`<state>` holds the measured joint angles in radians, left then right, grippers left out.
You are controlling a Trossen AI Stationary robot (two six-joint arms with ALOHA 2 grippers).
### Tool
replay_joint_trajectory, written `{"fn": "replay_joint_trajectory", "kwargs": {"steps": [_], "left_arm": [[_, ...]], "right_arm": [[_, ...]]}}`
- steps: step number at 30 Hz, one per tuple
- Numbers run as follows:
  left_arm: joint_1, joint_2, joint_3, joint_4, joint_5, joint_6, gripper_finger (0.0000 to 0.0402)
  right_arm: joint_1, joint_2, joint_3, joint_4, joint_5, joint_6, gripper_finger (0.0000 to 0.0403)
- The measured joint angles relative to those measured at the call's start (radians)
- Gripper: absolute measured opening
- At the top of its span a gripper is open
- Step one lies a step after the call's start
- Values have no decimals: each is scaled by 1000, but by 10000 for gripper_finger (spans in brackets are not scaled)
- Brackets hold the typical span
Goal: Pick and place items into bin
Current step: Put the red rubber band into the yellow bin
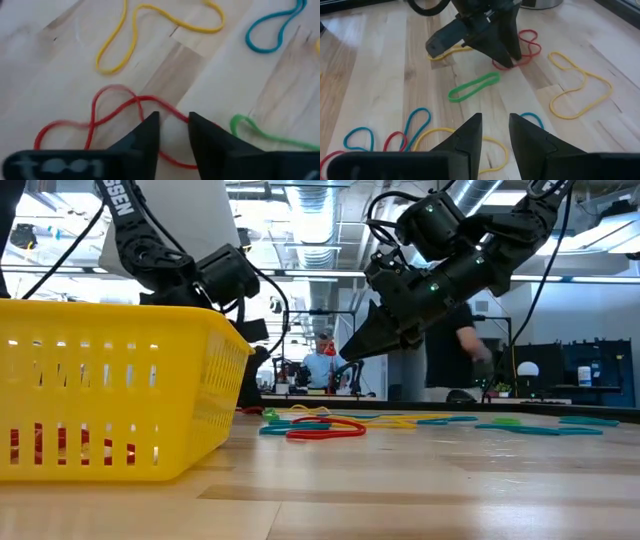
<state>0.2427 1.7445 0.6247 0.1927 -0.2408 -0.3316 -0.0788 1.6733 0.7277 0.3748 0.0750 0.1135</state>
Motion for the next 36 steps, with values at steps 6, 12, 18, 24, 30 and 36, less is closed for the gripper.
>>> {"fn": "replay_joint_trajectory", "kwargs": {"steps": [6, 12, 18, 24, 30, 36], "left_arm": [[-28, -1, -3, 12, -24, 20, 7], [-34, -74, 16, 19, 77, 75, 0], [-36, -113, 21, -33, 56, 83, 0], [-46, -124, 23, -40, 55, 136, 0], [-51, -126, 23, -50, -25, 250, 2], [-51, -128, 24, -111, -34, 323, 43]], "right_arm": [[0, 0, 0, 0, 0, 0, 92], [0, 0, 0, 0, 0, 0, 92], [0, 0, 0, -1, 0, 0, 92], [0, 0, 0, -1, 0, 0, 92], [0, 0, 0, 0, 0, 0, 92], [0, 0, 0, -1, 0, 0, 92]]}}
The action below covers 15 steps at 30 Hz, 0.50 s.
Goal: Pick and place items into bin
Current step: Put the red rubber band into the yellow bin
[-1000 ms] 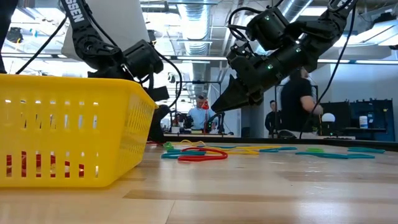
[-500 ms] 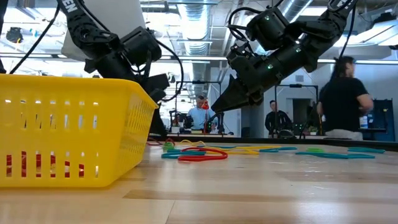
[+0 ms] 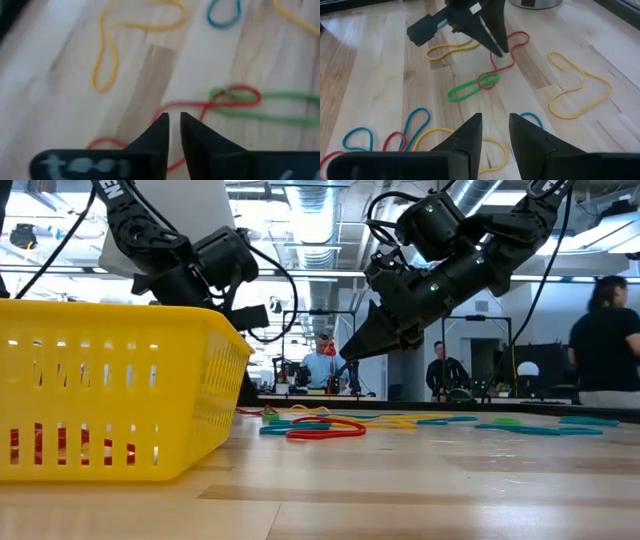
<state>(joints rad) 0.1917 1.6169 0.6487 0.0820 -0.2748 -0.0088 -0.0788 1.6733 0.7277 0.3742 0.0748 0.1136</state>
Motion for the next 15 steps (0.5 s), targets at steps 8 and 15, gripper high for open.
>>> {"fn": "replay_joint_trajectory", "kwargs": {"steps": [8, 15], "left_arm": [[-9, -1, 1, -73, 12, 50, 125], [-10, -2, 2, -88, 37, 83, 152]], "right_arm": [[0, 0, 0, 0, 0, 0, 92], [0, 0, 0, 0, 0, 0, 92]]}}
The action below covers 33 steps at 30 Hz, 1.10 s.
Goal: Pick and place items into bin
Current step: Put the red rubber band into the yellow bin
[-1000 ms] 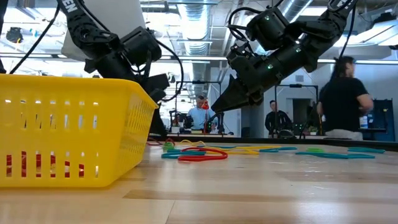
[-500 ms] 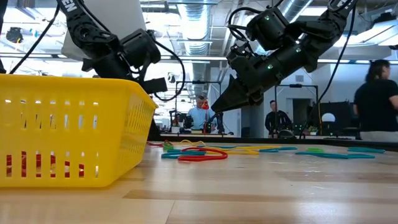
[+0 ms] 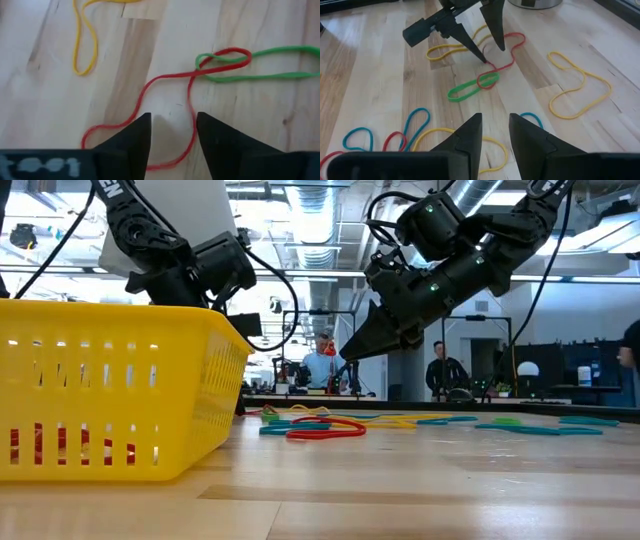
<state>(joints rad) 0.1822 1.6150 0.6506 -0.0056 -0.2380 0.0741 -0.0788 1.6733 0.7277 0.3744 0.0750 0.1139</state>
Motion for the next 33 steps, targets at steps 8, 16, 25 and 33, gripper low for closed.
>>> {"fn": "replay_joint_trajectory", "kwargs": {"steps": [8, 16, 25, 33], "left_arm": [[-9, 0, 2, 0, 64, -29, 153], [-9, 4, 4, -39, 146, -145, 153], [67, 23, 4, -34, 207, -139, 153], [104, 94, 13, 6, 268, -150, 93]], "right_arm": [[0, 0, 0, 0, 0, 0, 92], [0, 0, 0, 0, 0, 2, 92], [0, 0, 0, 0, 0, 2, 92], [0, 0, 0, 0, 0, 1, 92]]}}
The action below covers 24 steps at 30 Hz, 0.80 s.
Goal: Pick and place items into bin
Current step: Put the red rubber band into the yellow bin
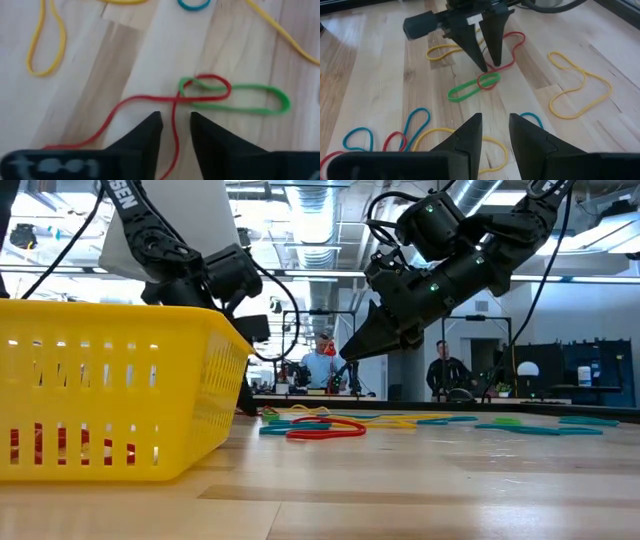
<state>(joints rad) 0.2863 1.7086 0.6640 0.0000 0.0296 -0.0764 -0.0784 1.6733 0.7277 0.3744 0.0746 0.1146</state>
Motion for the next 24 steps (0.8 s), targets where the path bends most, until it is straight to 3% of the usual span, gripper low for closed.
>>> {"fn": "replay_joint_trajectory", "kwargs": {"steps": [7, 15, 24], "left_arm": [[-44, 1, -8, 55, -85, 4, 6], [-94, -31, -1, 50, -215, 16, 0], [-95, -273, -4, -63, -342, 19, 0]], "right_arm": [[0, 0, 0, -1, 0, 0, 92], [0, 0, 0, -3, 0, 0, 92], [0, 0, 0, -1, 0, 0, 92]]}}
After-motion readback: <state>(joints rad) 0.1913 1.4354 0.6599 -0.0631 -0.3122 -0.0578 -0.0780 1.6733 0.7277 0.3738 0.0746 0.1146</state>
